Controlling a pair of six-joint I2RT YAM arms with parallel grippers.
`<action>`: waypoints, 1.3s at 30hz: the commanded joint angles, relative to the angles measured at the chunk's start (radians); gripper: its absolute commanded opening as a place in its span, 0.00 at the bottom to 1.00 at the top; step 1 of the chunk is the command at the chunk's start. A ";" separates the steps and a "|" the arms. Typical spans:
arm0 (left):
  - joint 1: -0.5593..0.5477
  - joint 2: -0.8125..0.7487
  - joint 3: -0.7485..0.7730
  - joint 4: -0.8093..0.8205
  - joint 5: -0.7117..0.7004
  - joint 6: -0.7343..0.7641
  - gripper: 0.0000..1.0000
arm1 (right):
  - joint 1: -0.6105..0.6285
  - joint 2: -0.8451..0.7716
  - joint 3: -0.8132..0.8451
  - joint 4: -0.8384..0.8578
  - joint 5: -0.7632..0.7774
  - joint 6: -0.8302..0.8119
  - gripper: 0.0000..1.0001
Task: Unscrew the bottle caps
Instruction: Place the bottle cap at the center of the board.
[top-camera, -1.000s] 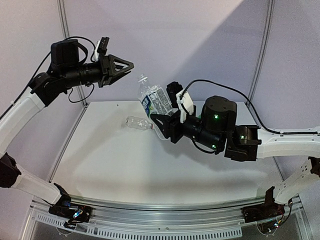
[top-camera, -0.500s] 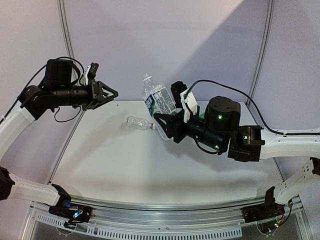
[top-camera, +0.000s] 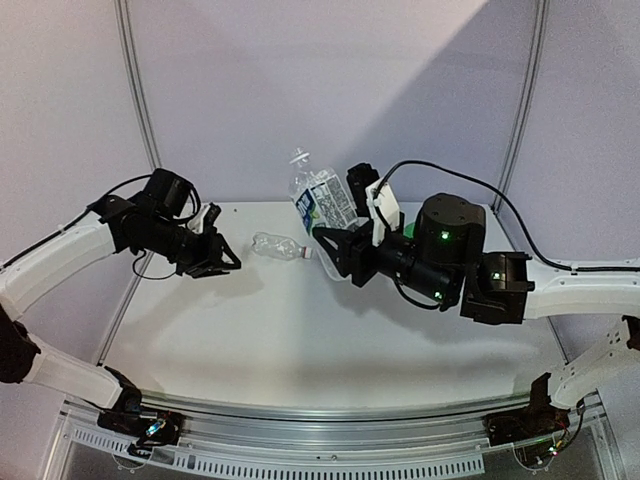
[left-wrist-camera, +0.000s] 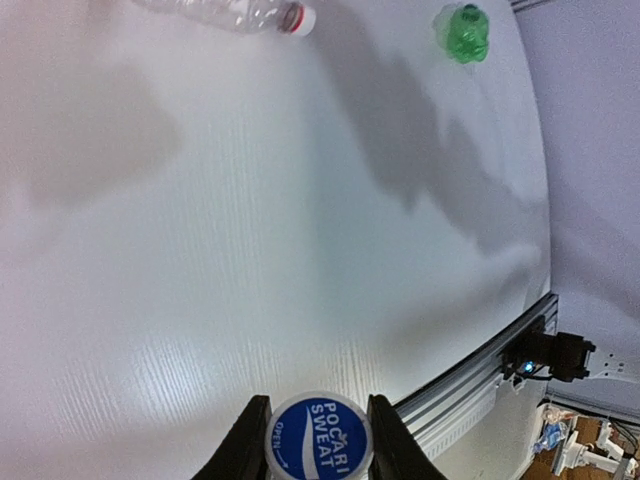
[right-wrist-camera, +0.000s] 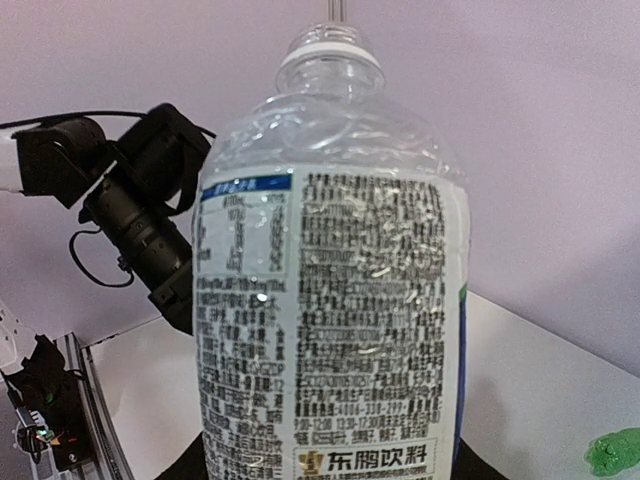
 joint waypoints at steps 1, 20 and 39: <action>0.021 0.062 -0.060 -0.001 0.025 0.046 0.27 | 0.002 -0.038 -0.022 -0.012 0.029 0.016 0.00; 0.058 0.308 -0.118 0.038 -0.038 0.137 0.31 | 0.001 -0.069 -0.042 -0.023 0.061 0.022 0.00; 0.062 0.478 -0.123 0.123 -0.095 0.141 0.43 | 0.001 -0.043 0.009 -0.050 0.061 -0.014 0.00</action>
